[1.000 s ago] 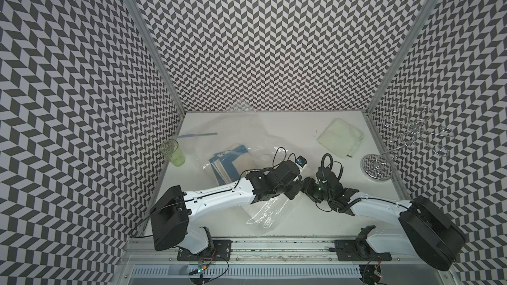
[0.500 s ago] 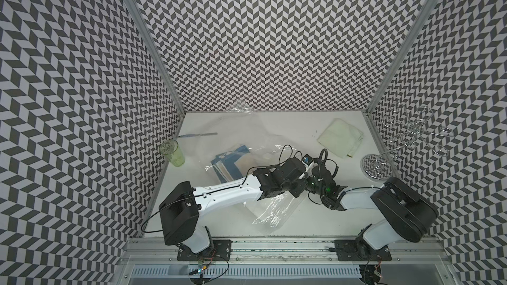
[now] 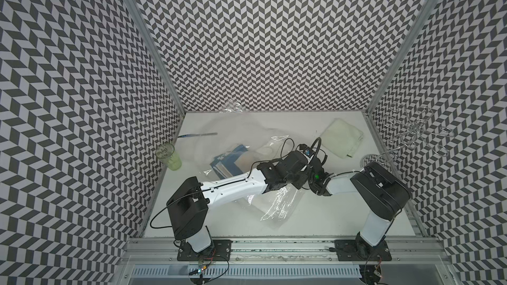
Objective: Place the folded towel into the vacuum bag
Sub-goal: Place the towel in the vacuum bag.
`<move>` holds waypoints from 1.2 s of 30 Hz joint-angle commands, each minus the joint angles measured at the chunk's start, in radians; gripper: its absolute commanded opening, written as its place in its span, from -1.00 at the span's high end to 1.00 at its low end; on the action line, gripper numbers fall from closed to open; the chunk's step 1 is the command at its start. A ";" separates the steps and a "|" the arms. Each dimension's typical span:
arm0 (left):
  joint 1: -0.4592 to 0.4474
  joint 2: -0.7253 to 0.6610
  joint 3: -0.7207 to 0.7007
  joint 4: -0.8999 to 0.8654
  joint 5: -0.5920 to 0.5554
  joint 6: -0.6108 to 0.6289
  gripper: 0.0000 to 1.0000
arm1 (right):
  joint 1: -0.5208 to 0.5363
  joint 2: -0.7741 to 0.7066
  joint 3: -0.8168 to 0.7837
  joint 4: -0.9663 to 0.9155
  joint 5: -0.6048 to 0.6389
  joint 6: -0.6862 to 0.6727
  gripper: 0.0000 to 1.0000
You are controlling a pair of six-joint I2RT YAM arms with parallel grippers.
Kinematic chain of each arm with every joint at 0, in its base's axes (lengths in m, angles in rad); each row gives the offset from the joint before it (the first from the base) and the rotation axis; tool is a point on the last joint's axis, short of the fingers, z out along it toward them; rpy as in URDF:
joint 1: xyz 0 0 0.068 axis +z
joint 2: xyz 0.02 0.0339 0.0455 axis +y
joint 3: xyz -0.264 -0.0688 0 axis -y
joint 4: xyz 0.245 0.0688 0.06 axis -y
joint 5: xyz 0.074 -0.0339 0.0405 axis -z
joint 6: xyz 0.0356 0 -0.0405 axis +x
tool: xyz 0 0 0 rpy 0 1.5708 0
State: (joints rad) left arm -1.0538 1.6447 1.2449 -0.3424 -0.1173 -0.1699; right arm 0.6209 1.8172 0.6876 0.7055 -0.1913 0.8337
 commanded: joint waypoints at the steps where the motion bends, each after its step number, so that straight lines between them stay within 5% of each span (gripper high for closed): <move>1: -0.054 0.012 0.030 0.037 0.128 0.052 1.00 | -0.002 0.065 0.062 0.047 0.001 -0.001 0.58; 3: -0.052 0.012 0.031 0.037 0.129 0.051 1.00 | -0.019 0.095 0.062 0.077 0.004 0.027 0.53; 7: -0.049 0.013 0.029 0.034 0.132 0.055 1.00 | -0.048 0.107 0.068 0.079 -0.010 0.064 0.05; 11: -0.046 -0.006 0.017 0.034 0.130 0.048 1.00 | -0.050 0.005 0.018 -0.006 -0.016 0.060 -0.19; 16: -0.044 -0.052 0.015 0.027 0.158 0.002 0.56 | -0.050 -0.175 -0.096 -0.205 -0.026 0.053 -0.40; 20: -0.028 -0.149 -0.013 0.029 0.159 -0.058 0.28 | -0.055 -0.319 -0.188 -0.431 -0.038 0.033 -0.43; 25: 0.084 -0.270 -0.115 0.041 0.152 -0.146 0.27 | -0.112 -0.575 -0.279 -0.737 0.009 0.060 -0.43; 30: 0.159 -0.346 -0.225 0.078 0.155 -0.198 0.24 | -0.128 -0.851 -0.206 -1.003 0.219 -0.012 -0.32; 33: 0.183 -0.364 -0.286 0.089 0.155 -0.220 0.24 | -0.129 -0.854 -0.069 -1.123 0.338 -0.125 -0.14; 36: 0.208 -0.377 -0.365 0.109 0.144 -0.277 0.23 | -0.128 -0.717 0.049 -1.121 0.305 -0.258 -0.02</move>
State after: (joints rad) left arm -0.8646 1.2972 0.9318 -0.2665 0.0227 -0.3855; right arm 0.4938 1.0096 0.6548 -0.3496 0.0471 0.7357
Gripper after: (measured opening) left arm 0.383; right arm 0.519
